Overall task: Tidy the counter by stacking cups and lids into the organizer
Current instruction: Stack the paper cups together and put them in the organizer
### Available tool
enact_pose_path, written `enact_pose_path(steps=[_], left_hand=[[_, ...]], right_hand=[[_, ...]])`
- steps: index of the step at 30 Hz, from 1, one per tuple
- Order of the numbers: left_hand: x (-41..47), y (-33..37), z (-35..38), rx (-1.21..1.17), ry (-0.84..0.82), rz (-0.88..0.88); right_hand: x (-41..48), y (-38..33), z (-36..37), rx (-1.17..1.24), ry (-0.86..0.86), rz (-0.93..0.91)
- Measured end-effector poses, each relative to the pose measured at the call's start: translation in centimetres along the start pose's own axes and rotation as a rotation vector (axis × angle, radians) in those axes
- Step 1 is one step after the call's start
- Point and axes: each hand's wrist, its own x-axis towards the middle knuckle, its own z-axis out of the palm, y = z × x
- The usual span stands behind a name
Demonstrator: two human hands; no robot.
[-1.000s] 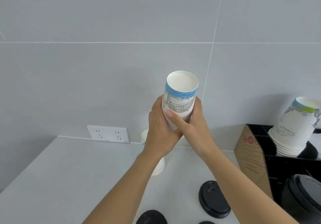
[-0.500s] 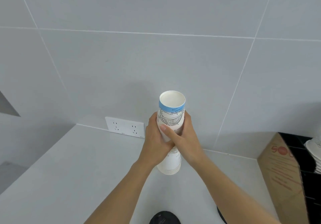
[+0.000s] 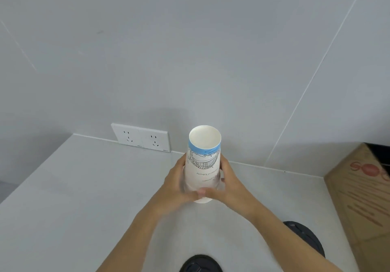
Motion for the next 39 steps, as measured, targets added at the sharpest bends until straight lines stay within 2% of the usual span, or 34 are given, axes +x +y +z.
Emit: enact_pose_path(steps=[1, 3, 4, 6, 8, 10, 13, 16, 23, 29, 39], left_hand=[[-0.1, -0.2, -1.3, -0.022, -0.048, -0.048], [0.0, -0.6, -3.3, -0.106, 0.031, -0.119], [0.2, -0.7, -3.6, -0.152, 0.153, -0.136], [0.8, -0.9, -2.8, -0.207, 0.436, -0.155], [1.4, -1.1, -0.8, -0.258, 0.569, -0.208], [1.9, -1.5, 1.1, -0.333, 0.538, -0.286], [2.4, -2.0, 3.3, -0.432, 0.439, -0.328], [2.5, -2.0, 4.1, -0.484, 0.46, -0.305], [1.7, -0.8, 4.1, -0.467, 0.542, -0.316], [0.9, 3.8, 4.3, -0.458, 0.529, -0.259], [0.6, 16.2, 9.1, -0.501, 0.391, -0.046]], right_hand=[[-0.1, 0.1, -0.9, -0.001, -0.059, 0.031], [-0.1, 0.3, -2.4, 0.038, -0.056, 0.115], [0.1, 0.5, -2.7, 0.096, 0.025, 0.143], [0.6, 0.9, -2.3, 0.23, 0.301, 0.144], [1.1, 1.1, -0.9, 0.356, 0.528, 0.135], [1.7, 1.5, 1.0, 0.423, 0.601, 0.168], [2.3, 2.3, 3.8, 0.523, 0.567, 0.251], [2.3, 2.3, 5.0, 0.616, 0.588, 0.283], [1.8, 1.9, 5.1, 0.711, 0.507, 0.311], [0.2, -2.4, 4.1, 0.685, 0.531, 0.21], [-4.6, -13.4, -2.5, 0.517, 0.712, -0.016]])
